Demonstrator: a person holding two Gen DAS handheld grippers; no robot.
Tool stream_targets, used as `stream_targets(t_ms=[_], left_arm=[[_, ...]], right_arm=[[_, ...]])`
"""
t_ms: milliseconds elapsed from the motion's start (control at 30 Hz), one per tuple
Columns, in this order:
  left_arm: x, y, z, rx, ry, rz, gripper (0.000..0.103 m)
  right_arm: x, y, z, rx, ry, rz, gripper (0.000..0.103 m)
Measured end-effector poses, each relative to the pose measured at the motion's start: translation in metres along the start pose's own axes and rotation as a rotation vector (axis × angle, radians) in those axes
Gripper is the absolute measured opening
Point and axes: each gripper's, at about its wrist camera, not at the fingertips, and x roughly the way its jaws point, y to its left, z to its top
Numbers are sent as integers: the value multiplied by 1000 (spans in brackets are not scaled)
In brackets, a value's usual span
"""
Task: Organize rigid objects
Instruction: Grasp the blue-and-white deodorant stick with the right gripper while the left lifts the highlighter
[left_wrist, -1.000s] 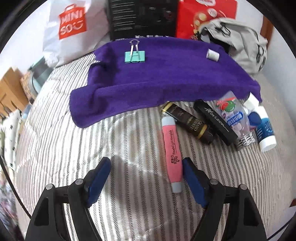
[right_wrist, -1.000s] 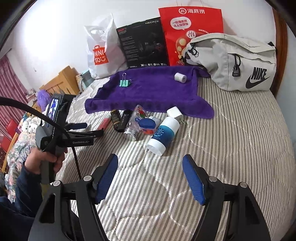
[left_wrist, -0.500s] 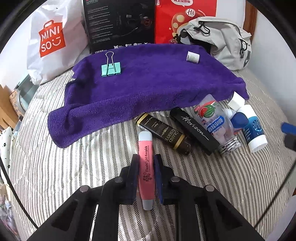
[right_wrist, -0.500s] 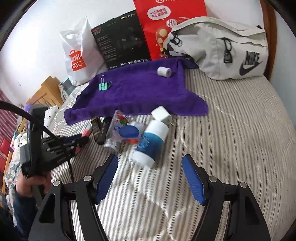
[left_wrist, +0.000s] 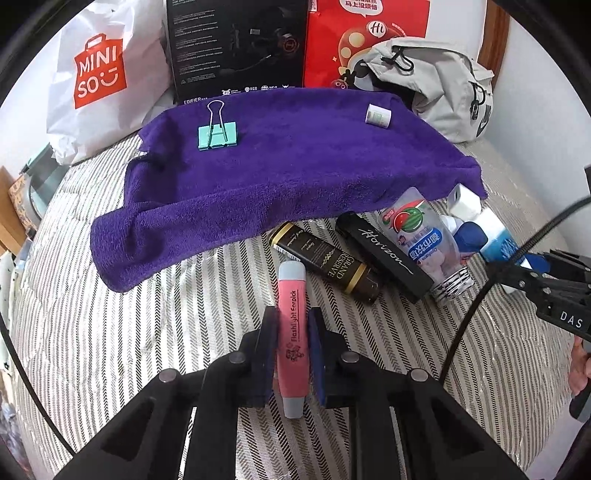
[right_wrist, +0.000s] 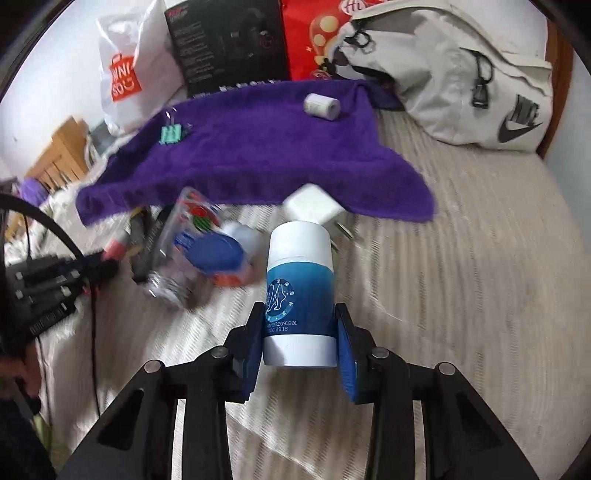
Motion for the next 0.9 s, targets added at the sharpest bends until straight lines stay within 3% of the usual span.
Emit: stream_targets(t_ms=[267,633,900], left_arm=[[1,-3,0,6,-1,18,17],[4,-2,4,-1,5,26,16],[1,5,2,-19,15,2,16]], right_arm=[[-1,-19,3,19,39,-21,37],[8,-11,12,-32,19,-82,36],[-12,-26,5,8,21,31,36]])
